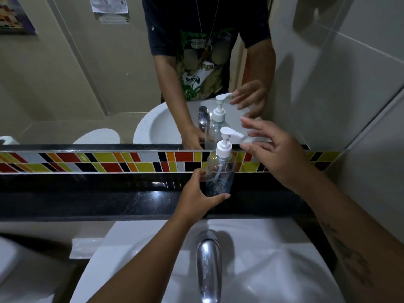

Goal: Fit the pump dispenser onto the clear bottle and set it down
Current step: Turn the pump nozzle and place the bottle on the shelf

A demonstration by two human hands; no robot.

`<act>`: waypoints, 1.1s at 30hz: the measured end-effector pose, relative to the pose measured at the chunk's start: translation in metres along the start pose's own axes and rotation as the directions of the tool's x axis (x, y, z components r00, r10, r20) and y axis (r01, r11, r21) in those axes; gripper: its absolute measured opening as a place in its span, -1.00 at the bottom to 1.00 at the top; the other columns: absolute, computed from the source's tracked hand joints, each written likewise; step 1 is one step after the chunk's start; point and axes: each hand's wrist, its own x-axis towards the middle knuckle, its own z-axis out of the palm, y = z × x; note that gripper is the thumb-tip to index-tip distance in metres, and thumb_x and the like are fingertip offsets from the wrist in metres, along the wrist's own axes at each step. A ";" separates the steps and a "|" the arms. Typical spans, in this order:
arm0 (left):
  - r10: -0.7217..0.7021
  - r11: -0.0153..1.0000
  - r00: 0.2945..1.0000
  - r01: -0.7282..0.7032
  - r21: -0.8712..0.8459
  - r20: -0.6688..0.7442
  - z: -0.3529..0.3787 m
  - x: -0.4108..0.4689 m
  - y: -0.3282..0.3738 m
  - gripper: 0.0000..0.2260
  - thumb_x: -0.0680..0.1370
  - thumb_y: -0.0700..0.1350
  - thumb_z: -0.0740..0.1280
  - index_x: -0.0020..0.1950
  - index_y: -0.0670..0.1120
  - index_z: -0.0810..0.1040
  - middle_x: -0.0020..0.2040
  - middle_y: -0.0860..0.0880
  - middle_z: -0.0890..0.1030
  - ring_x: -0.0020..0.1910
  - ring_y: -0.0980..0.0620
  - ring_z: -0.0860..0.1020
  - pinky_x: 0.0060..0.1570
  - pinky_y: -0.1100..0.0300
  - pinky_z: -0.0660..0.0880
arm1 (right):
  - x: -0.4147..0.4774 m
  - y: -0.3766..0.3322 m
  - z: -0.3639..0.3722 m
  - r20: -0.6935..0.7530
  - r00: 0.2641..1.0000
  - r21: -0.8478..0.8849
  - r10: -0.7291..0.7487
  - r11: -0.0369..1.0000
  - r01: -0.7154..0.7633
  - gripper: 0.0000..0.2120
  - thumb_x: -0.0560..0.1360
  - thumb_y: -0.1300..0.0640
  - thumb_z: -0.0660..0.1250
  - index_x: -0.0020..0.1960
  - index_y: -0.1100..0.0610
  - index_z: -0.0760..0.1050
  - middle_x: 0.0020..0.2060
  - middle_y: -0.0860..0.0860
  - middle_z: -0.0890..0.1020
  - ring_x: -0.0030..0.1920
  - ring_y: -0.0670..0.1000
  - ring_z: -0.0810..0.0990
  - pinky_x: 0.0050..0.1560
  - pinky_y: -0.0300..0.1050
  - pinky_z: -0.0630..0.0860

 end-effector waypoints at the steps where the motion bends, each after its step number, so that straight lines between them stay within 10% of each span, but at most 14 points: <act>1: 0.001 1.000 1.000 -0.002 0.011 0.004 -0.002 0.001 -0.002 -0.41 0.32 0.04 0.65 0.24 0.08 0.44 0.21 0.16 0.61 0.23 0.19 0.55 0.18 0.30 0.48 | 0.004 -0.004 0.001 0.020 1.000 -0.014 -0.019 1.000 0.019 -0.51 0.51 0.20 0.38 0.34 -0.19 0.40 0.30 -0.12 0.49 0.26 -0.16 0.47 0.24 -0.16 0.49; 8: 0.015 0.995 0.995 -0.024 0.097 0.096 -0.029 0.017 -0.004 -0.42 0.36 -0.01 0.64 0.30 0.03 0.49 0.23 0.10 0.63 0.24 0.15 0.56 0.22 0.29 0.42 | 0.023 -0.013 0.014 0.157 0.982 -0.151 -0.109 0.980 0.133 -0.57 0.56 0.26 0.30 0.35 -0.11 0.45 0.27 -0.20 0.52 0.32 -0.19 0.42 0.31 -0.15 0.41; 15: -0.022 0.996 0.994 0.013 0.083 0.106 -0.035 0.020 -0.009 -0.41 0.36 -0.01 0.64 0.33 0.04 0.48 0.17 0.21 0.60 0.11 0.47 0.49 0.10 0.44 0.40 | 0.041 -0.010 0.018 0.101 0.949 -0.259 -0.297 0.914 0.314 -0.67 0.53 0.31 0.32 0.26 0.12 0.56 0.21 0.00 0.62 0.25 -0.08 0.54 0.29 -0.09 0.45; 33: -0.017 0.999 0.998 0.015 0.036 0.054 -0.034 0.020 -0.015 -0.43 0.36 0.02 0.63 0.28 0.15 0.46 0.20 0.22 0.60 0.20 0.36 0.51 0.16 0.35 0.43 | 0.041 -0.012 0.048 -0.150 0.903 -0.300 -0.403 0.889 0.347 -0.81 0.46 0.34 0.39 0.06 0.29 0.65 -0.02 0.14 0.70 0.03 -0.08 0.59 0.13 -0.36 0.47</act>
